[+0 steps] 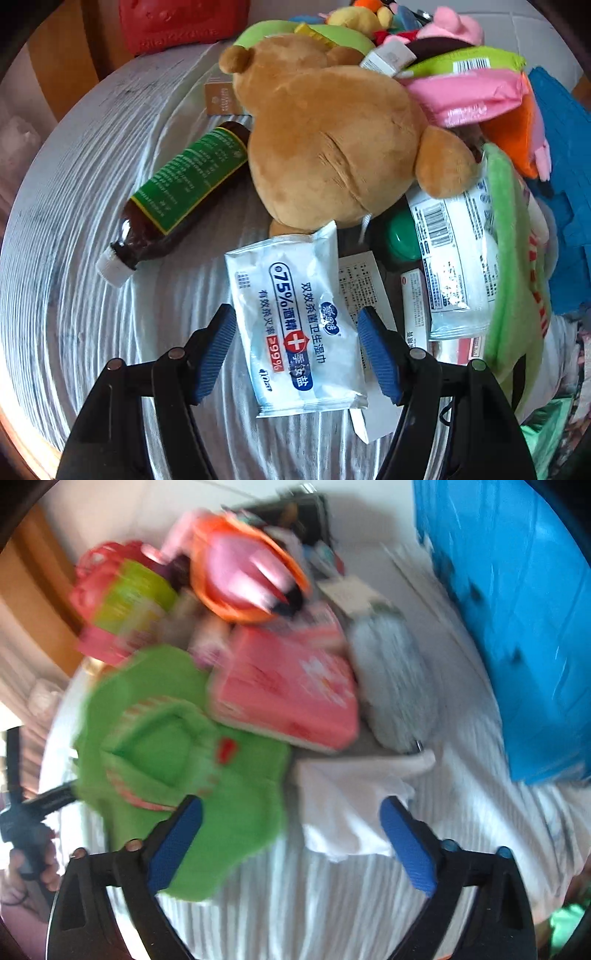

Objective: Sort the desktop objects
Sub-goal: 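Grasp the white alcohol wipes pack with the left tool while the right tool grasps a white medicine box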

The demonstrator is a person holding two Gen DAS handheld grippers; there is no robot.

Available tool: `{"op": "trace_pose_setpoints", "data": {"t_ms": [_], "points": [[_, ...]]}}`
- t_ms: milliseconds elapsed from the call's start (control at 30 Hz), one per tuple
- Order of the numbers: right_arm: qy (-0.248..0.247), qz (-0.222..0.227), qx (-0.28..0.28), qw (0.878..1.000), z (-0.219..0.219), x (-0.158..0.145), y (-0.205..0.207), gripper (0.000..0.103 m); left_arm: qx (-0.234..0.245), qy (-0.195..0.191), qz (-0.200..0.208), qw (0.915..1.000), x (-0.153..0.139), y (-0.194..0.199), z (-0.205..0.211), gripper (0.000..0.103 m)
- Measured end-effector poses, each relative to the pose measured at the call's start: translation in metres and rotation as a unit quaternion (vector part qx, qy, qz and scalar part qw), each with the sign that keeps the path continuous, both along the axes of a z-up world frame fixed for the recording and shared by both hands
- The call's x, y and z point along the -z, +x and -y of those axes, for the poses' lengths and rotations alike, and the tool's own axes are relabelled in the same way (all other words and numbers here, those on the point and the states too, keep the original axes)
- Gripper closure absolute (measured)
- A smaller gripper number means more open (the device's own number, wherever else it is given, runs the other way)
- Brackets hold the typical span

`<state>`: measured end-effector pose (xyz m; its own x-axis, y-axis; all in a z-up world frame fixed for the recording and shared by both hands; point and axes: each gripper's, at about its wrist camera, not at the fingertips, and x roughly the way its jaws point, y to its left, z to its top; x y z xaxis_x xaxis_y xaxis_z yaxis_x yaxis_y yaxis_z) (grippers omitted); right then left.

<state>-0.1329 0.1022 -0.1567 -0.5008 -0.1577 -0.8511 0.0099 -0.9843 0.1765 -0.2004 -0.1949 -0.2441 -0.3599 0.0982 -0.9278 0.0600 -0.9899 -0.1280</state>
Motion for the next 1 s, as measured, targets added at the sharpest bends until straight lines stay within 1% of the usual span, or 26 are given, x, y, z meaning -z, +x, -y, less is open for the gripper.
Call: {"op": "trace_pose_setpoints", "data": {"t_ms": [33,67,100,133,200,267,300,333,367,433,533,600,667,733,867,933,1000], "points": [[0.001,-0.016,-0.010,1.000,0.011,-0.011,0.000,0.025,0.009,-0.013,0.007,0.9999,0.007,-0.002,-0.004,0.034],[0.001,-0.024,-0.019,1.000,0.020,-0.018,0.000,0.029,0.012,-0.015,-0.004,0.9998,0.009,-0.002,-0.004,0.027],[-0.001,-0.035,-0.034,0.999,0.036,-0.027,0.002,0.037,0.010,-0.016,-0.017,0.9997,0.010,0.001,-0.001,0.027],[-0.005,-0.040,-0.046,0.998,0.047,-0.031,0.004,0.046,0.012,-0.013,-0.018,0.9997,0.010,0.002,0.003,0.027],[-0.016,-0.047,-0.074,0.996,0.074,-0.037,0.003,0.051,0.010,-0.019,-0.017,0.9996,0.010,0.006,0.015,0.027],[-0.027,-0.048,-0.107,0.993,0.101,-0.040,-0.001,0.051,0.004,-0.058,0.002,0.9983,0.018,0.008,0.032,0.029],[-0.031,-0.046,-0.125,0.991,0.119,-0.038,0.001,0.051,-0.001,-0.070,0.018,0.9974,0.026,0.011,0.044,0.028],[-0.034,-0.043,-0.136,0.989,0.131,-0.036,0.000,0.051,0.000,-0.050,0.009,0.9987,0.027,0.015,0.053,0.028],[-0.037,-0.038,-0.151,0.987,0.147,-0.033,0.000,0.051,0.001,-0.047,0.009,0.9988,0.027,0.020,0.059,0.028],[-0.038,-0.025,-0.170,0.984,0.171,-0.021,-0.005,0.051,0.022,-0.043,0.009,0.9988,0.028,0.025,0.064,0.028],[-0.034,0.005,-0.182,0.983,0.202,0.002,-0.016,0.051,0.051,-0.044,0.003,0.9977,0.029,0.029,0.060,0.028],[-0.022,0.020,-0.184,0.983,0.216,0.019,-0.023,0.051,0.066,-0.047,-0.004,0.9967,0.028,0.028,0.056,0.028],[-0.012,0.047,-0.172,0.984,0.225,0.039,-0.032,0.051,0.080,-0.054,-0.007,0.9953,0.032,0.024,0.053,0.028],[-0.003,0.064,-0.161,0.985,0.229,0.053,-0.039,0.053,0.088,-0.056,0.000,0.9945,0.040,0.016,0.052,0.028],[0.038,0.076,-0.137,0.987,0.235,0.074,-0.053,0.054,0.096,-0.056,-0.009,0.9937,0.045,0.009,0.050,0.028],[0.065,0.073,-0.127,0.987,0.237,0.080,-0.058,0.058,0.092,-0.055,-0.011,0.9941,0.047,0.003,0.052,0.028],[0.074,0.076,-0.125,0.987,0.238,0.082,-0.063,0.059,0.089,-0.054,-0.009,0.9945,0.048,-0.001,0.054,0.028]]}}
